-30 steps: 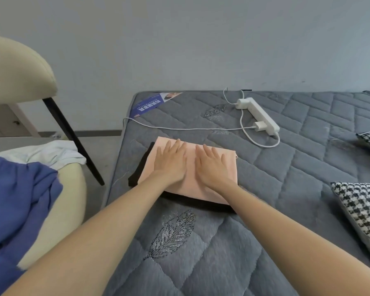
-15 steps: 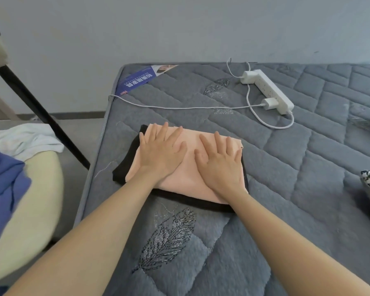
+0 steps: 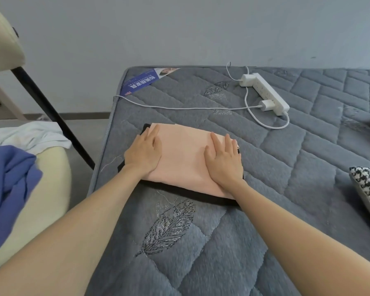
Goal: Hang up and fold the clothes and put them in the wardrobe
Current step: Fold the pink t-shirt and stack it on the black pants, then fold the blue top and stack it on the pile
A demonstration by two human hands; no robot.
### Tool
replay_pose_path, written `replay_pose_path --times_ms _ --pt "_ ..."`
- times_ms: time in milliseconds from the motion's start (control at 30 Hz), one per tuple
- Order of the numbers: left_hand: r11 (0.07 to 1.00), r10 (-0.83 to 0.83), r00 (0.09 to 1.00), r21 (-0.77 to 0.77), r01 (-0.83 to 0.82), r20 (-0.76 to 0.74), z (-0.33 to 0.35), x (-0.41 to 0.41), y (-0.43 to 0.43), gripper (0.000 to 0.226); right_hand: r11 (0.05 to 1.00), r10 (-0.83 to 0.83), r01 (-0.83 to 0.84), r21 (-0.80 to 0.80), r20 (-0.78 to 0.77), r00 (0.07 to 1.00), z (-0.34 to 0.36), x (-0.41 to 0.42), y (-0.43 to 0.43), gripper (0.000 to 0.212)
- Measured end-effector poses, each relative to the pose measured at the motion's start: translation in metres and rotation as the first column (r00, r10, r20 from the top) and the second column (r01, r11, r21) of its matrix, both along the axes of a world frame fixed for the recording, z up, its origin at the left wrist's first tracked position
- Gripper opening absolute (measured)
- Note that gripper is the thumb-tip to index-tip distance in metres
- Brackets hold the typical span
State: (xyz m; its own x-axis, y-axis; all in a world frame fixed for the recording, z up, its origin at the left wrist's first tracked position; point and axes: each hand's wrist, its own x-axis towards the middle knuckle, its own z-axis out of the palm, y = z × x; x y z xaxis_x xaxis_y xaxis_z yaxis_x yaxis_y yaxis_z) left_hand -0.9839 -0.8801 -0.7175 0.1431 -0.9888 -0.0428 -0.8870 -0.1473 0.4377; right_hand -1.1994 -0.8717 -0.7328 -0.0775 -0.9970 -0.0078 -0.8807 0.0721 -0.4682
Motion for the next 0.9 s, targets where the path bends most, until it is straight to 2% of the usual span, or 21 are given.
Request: replay_pose_path --times_ms 200,233,300,400,500,633,767,900 --pt "0.994 0.002 1.000 0.112 -0.003 0.017 0.017 0.020 0.035 0.050 0.991 -0.019 0.006 0.134 0.098 0.995 0.010 -0.014 0.026 0.058" --pt "0.991 -0.010 1.000 0.131 0.009 0.006 0.020 0.024 0.042 0.050 0.987 -0.011 0.000 0.158 0.070 0.998 0.014 -0.016 0.030 0.059" --pt "0.983 -0.024 0.999 0.183 0.029 -0.027 0.027 0.031 0.054 0.050 0.979 0.034 -0.016 0.201 -0.088 0.996 0.029 -0.019 0.031 0.058" --pt "0.972 0.030 0.999 0.234 -0.021 -0.035 0.040 0.040 0.073 0.050 0.973 0.071 -0.012 0.230 -0.251 0.965 0.061 -0.014 0.033 0.047" --pt "0.981 0.054 0.997 0.187 -0.044 -0.047 0.059 0.045 0.092 0.049 0.988 0.122 -0.094 0.123 -0.251 0.960 0.087 -0.003 0.047 0.040" --pt "0.994 0.037 0.999 0.101 -0.033 -0.040 0.088 0.050 0.119 0.048 0.974 0.219 -0.227 -0.023 -0.184 0.958 0.117 0.018 0.072 0.042" --pt "0.998 0.067 0.995 0.004 -0.067 -0.070 0.114 0.062 0.154 0.048 0.940 0.329 -0.335 -0.058 -0.095 0.940 0.142 0.045 0.101 0.043" --pt "0.992 0.099 0.992 -0.069 -0.105 -0.074 0.130 0.088 0.200 0.047 0.891 0.439 -0.448 -0.081 -0.104 0.892 0.159 0.079 0.127 0.041"
